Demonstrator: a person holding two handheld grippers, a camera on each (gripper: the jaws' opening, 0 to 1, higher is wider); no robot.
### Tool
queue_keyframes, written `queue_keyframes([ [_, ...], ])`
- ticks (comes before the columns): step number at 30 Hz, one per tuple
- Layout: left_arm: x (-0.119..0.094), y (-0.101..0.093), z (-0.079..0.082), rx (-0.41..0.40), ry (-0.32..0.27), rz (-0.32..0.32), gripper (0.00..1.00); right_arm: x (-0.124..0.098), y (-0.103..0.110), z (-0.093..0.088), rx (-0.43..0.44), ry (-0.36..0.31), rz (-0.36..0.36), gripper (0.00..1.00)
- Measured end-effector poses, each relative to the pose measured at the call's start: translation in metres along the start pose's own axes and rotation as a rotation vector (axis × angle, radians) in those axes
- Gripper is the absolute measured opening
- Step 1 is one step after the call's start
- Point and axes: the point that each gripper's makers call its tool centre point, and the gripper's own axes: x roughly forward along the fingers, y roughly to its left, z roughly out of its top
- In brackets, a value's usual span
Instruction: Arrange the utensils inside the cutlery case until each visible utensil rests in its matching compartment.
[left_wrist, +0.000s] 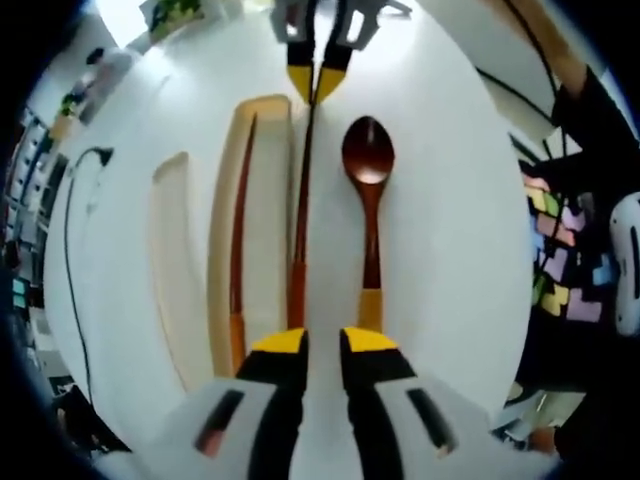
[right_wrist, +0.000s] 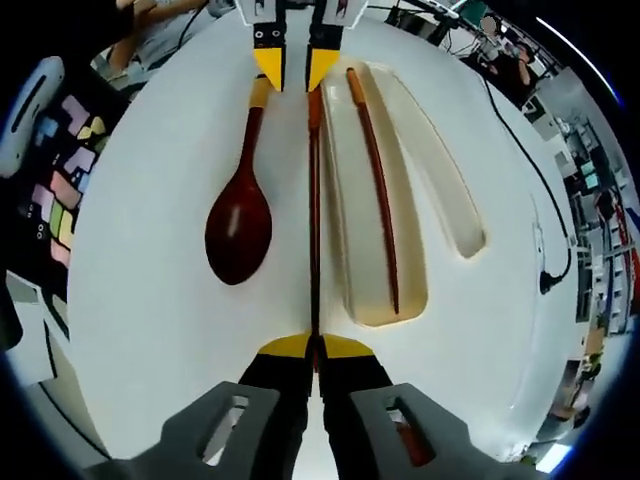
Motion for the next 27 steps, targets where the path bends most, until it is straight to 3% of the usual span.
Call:
queue_keyframes([
  [16,-0.003,-0.006,0.013,0.008,-0.047,-0.009,0.14,-0.003,0.013,-0.004,-0.069,-0.018,0.031,0.0],
  [21,0.003,-0.011,0.013,0.031,-0.022,-0.019,0.14,-0.003,0.015,-0.004,-0.026,-0.025,0.031,0.0],
  [27,0.007,-0.009,0.013,0.03,-0.009,-0.014,0.14,-0.003,0.015,-0.004,-0.034,-0.022,0.034,0.0],
])
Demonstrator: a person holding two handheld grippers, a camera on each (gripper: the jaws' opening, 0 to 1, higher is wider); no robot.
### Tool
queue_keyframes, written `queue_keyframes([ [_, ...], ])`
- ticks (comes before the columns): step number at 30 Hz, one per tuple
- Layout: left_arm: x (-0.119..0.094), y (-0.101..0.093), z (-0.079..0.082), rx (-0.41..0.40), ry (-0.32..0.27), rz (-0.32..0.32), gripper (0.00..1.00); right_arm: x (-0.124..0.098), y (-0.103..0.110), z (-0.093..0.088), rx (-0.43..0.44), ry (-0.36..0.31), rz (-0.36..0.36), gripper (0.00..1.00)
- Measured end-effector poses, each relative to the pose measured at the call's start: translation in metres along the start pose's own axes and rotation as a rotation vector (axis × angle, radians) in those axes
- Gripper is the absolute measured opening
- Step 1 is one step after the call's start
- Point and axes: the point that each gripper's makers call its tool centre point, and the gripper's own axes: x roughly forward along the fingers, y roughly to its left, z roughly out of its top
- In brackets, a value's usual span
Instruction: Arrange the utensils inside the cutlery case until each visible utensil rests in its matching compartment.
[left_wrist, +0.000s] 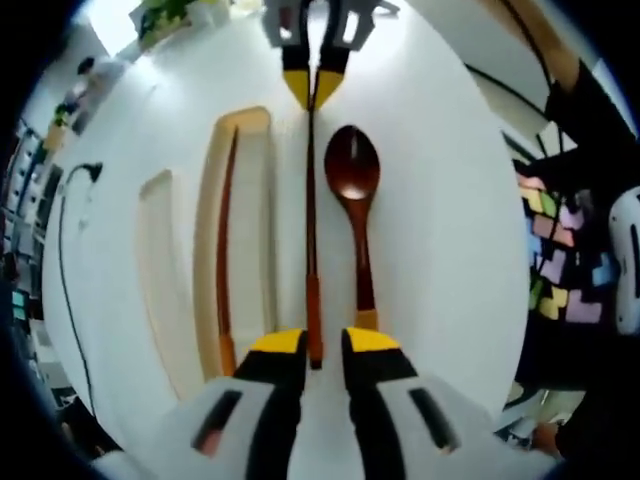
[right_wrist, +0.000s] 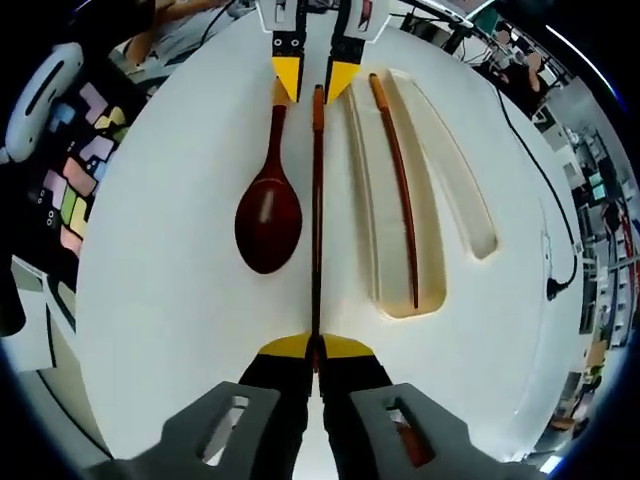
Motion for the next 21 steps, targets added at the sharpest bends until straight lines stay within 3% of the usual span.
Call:
queue_keyframes([
  [7,0.0022,0.0032,0.0025,-0.001,0.024,0.019,0.16,0.0003,0.0003,0.0004,0.013,0.018,0.001,0.0],
  [12,0.0021,0.0021,0.0027,0.023,0.043,-0.02,0.14,0.0004,0.0007,0.0004,0.011,0.04,0.006,0.0],
  [18,0.0035,0.0051,0.0034,0.067,0.048,-0.005,0.06,-0.0004,0.0008,-0.0006,0.054,0.003,-0.014,0.01],
  [21,0.004,0.0057,0.0046,0.047,0.07,0.012,0.06,-0.0001,0.0008,-0.0002,0.078,-0.009,-0.027,0.01],
])
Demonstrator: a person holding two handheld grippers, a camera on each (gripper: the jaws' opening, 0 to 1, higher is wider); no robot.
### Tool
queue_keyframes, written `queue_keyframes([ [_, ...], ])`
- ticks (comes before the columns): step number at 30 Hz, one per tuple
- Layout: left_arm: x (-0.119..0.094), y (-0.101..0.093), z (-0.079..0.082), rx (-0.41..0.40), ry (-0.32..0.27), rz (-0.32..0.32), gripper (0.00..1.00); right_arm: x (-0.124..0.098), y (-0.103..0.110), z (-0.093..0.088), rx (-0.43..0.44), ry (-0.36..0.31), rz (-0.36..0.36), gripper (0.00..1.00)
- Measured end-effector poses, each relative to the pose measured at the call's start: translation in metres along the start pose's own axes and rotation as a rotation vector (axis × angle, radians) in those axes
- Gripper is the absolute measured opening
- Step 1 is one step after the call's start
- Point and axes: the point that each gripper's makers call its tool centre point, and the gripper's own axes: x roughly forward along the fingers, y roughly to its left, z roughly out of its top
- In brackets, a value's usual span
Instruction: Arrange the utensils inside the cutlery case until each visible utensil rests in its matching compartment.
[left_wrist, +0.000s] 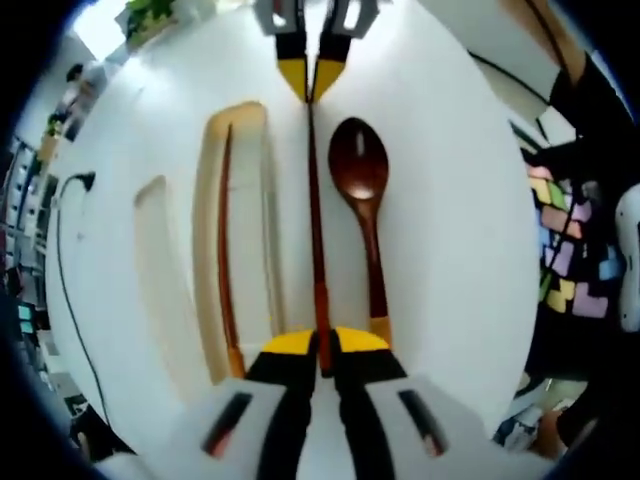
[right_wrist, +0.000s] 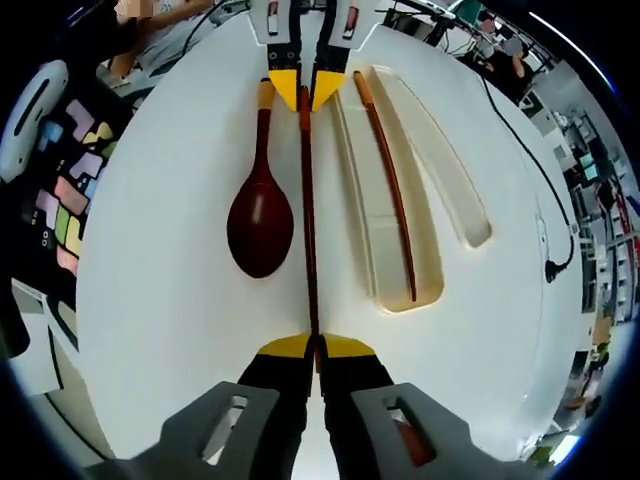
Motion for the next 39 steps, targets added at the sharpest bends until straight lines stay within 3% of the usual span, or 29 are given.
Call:
queue_keyframes([
  [3,0.001,0.0,0.0,-0.014,0.041,0.017,0.06,0.001,0.001,0.001,-0.05,0.024,-0.033,0.01],
  [6,0.002,0.0,0.0,-0.019,0.08,0.024,0.06,0.001,0.0,0.001,-0.048,0.03,-0.053,0.01],
  [10,0.002,-0.001,-0.001,0.018,0.139,0.02,0.06,0.0,0.0,0.0,-0.039,0.008,-0.054,0.0],
  [13,0.003,0.001,-0.001,-0.001,0.152,-0.004,0.06,0.0,0.0,0.0,-0.052,-0.01,-0.057,0.0],
  [19,0.002,-0.001,-0.004,0.054,0.106,-0.018,0.06,0.0,-0.002,0.0,0.011,-0.072,-0.058,0.0],
  [21,0.002,0.0,-0.003,-0.029,0.089,-0.006,0.06,0.0,-0.002,0.001,0.009,-0.081,-0.062,0.0],
  [22,0.002,0.001,-0.004,-0.013,0.084,-0.008,0.06,0.0,-0.001,0.002,0.004,-0.081,-0.067,0.0],
  [28,0.001,0.001,-0.003,0.015,0.053,-0.02,0.05,0.001,-0.002,0.003,-0.036,-0.029,-0.062,0.0],
  [33,0.0,0.005,0.0,-0.02,-0.014,-0.017,0.05,0.0,-0.002,-0.001,-0.053,-0.001,-0.047,0.0],
  [39,-0.007,-0.005,0.003,0.002,-0.014,-0.041,0.05,-0.007,-0.001,0.0,-0.068,0.01,-0.057,0.0],
])
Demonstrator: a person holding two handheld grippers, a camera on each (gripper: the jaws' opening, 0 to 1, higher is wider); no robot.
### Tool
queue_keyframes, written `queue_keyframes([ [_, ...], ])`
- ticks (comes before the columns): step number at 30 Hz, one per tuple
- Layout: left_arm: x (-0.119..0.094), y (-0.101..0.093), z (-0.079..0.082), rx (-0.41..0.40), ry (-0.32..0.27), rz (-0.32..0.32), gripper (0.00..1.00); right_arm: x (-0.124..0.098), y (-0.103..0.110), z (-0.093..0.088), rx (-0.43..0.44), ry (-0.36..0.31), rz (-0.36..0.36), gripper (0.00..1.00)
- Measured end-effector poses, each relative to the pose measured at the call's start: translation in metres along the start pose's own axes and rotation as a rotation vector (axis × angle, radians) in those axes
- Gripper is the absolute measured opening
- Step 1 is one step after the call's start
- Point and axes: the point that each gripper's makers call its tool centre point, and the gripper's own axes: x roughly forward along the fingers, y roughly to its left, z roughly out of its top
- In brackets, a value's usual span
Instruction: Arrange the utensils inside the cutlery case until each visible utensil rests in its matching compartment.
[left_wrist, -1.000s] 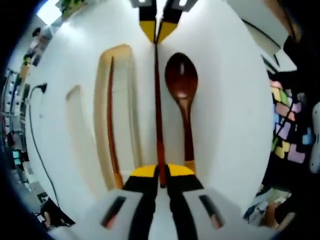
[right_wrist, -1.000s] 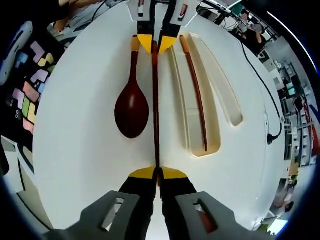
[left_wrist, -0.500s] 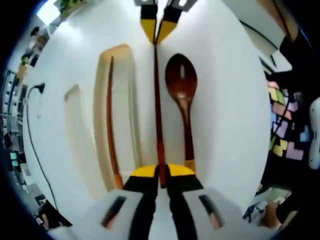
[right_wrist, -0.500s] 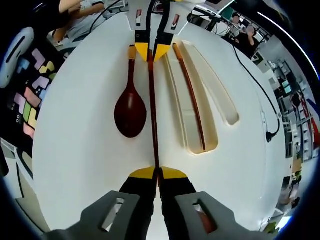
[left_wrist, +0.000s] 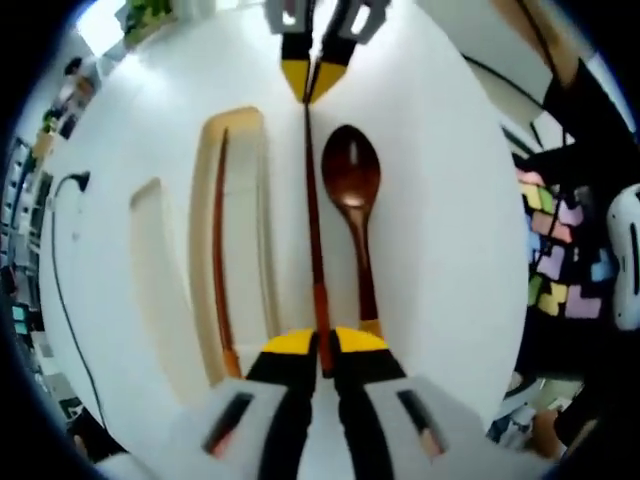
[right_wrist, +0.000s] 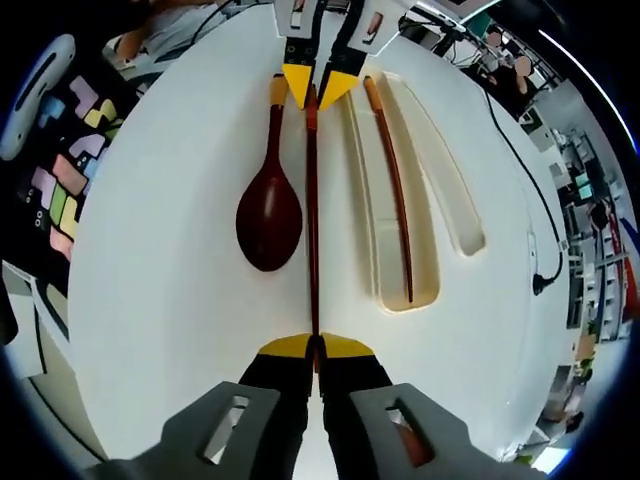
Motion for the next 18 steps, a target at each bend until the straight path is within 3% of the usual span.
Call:
queue_keyframes([
  [7,-0.019,0.002,-0.003,0.004,-0.017,0.02,0.05,-0.018,-0.007,0.009,-0.01,-0.003,-0.031,0.0],
  [18,-0.033,0.018,-0.011,-0.021,-0.002,0.073,0.05,-0.025,-0.033,0.022,0.013,-0.003,-0.076,0.0],
])
